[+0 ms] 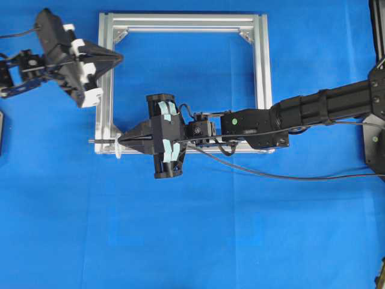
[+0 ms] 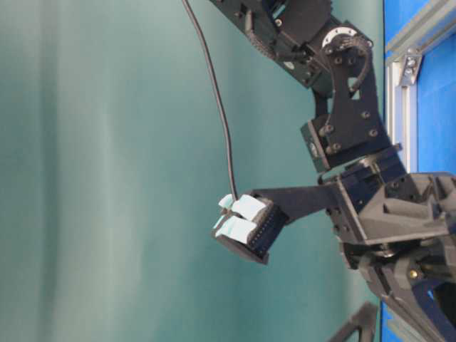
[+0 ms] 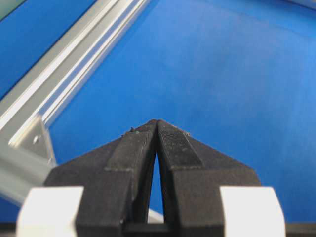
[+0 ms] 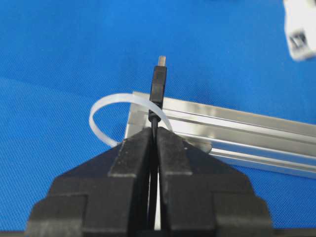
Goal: Insert the wire through the string loop located on the left side.
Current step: 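Move the open left gripper toward the plug protruding past the loop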
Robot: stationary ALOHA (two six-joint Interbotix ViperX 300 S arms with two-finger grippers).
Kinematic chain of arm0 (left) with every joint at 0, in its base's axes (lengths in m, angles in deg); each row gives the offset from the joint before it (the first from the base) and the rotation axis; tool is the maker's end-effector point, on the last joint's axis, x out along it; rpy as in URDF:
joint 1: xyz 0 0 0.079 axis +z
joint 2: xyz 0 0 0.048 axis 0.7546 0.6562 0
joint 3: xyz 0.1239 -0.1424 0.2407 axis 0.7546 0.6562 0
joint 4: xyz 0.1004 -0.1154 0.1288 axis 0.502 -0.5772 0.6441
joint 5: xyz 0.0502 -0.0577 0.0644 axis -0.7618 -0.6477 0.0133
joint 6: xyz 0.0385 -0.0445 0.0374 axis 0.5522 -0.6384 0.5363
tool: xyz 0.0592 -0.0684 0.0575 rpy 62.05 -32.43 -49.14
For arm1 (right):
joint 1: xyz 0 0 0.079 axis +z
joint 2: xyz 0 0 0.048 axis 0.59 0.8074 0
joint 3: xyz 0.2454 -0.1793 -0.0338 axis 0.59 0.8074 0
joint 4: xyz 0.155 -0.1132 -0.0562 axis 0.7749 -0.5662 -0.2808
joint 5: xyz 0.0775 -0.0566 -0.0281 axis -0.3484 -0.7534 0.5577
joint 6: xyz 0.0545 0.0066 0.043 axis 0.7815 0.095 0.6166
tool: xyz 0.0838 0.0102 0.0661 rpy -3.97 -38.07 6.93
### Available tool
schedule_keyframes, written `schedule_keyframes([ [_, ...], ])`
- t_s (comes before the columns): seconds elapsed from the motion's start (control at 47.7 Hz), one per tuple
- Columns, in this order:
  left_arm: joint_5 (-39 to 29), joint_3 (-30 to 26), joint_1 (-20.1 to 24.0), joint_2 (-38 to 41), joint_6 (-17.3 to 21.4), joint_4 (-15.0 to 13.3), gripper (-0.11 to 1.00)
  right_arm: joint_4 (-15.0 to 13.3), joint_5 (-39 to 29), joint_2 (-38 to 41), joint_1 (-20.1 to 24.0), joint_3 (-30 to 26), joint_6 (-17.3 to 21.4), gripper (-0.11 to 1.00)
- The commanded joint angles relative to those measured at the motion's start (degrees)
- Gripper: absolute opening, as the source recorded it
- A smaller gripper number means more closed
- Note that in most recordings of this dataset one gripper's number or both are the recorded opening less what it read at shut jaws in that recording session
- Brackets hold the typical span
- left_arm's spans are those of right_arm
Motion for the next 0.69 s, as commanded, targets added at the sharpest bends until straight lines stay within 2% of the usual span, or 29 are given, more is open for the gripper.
schedule_keyframes([
  [0.0, 0.6, 1.5, 0.3, -3.1, 0.0, 0.1, 0.0, -0.1, 0.4, -1.1, 0.1, -1.1, 0.1, 0.0],
  [0.252, 0.6, 5.8, 1.4, -7.8, 0.0, 0.1, 0.0, -0.1, 0.3, -1.1, 0.1, -1.1, 0.2, 0.0],
  [0.461, 0.2, 7.2, 0.8, -9.7, -0.7, 0.1, 0.0, -0.1, 0.3, -1.1, 0.2, -1.1, 0.2, 0.0],
  [0.566, 0.2, 7.7, -1.1, -10.5, -1.5, 0.1, 0.0, 0.0, 0.4, -1.1, 0.1, -1.1, 0.2, 0.0],
  [0.671, 0.1, 7.9, -6.1, -11.4, -1.7, 0.3, 0.0, 0.0, 0.3, -1.1, 0.2, -1.1, 0.2, 0.0],
])
